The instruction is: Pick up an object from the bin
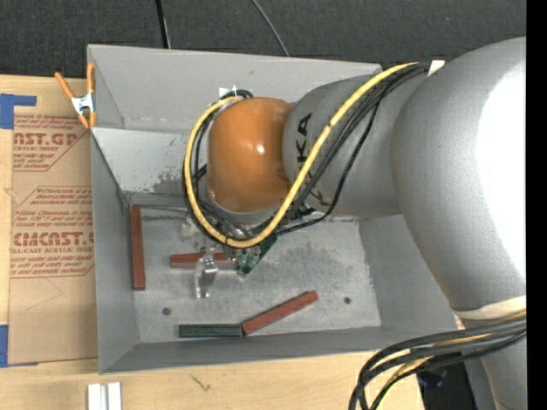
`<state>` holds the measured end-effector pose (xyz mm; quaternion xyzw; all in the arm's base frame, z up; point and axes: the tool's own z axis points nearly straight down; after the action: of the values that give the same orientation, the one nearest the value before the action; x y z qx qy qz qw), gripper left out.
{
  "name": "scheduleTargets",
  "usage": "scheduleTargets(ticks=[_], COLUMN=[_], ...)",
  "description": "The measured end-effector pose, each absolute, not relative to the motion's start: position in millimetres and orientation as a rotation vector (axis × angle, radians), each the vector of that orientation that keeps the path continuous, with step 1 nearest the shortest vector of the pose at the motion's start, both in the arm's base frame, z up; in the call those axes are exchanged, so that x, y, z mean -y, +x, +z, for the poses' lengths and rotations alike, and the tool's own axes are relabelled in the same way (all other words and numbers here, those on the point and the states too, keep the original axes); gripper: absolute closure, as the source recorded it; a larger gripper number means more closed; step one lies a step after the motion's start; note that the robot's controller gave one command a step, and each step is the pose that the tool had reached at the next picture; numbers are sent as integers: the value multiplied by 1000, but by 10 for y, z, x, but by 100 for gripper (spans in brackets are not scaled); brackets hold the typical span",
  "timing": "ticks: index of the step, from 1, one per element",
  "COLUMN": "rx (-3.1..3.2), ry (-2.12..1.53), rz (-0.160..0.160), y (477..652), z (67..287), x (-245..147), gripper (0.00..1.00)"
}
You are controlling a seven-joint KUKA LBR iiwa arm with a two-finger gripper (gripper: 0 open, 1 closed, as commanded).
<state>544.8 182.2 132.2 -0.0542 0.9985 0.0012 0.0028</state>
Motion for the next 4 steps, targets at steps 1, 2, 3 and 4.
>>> scheduleTargets(ticks=[1, 2, 3, 4], rx=[-3122, -3122, -3142, -3100], ry=[-182, -183, -188, -485], rz=[10, 11, 0, 1], y=[5706, 5707, 5688, 5777], z=[758, 758, 1097, 1419], x=[-1825, -1825, -1711, -1573], gripper=[100, 100, 100, 100])
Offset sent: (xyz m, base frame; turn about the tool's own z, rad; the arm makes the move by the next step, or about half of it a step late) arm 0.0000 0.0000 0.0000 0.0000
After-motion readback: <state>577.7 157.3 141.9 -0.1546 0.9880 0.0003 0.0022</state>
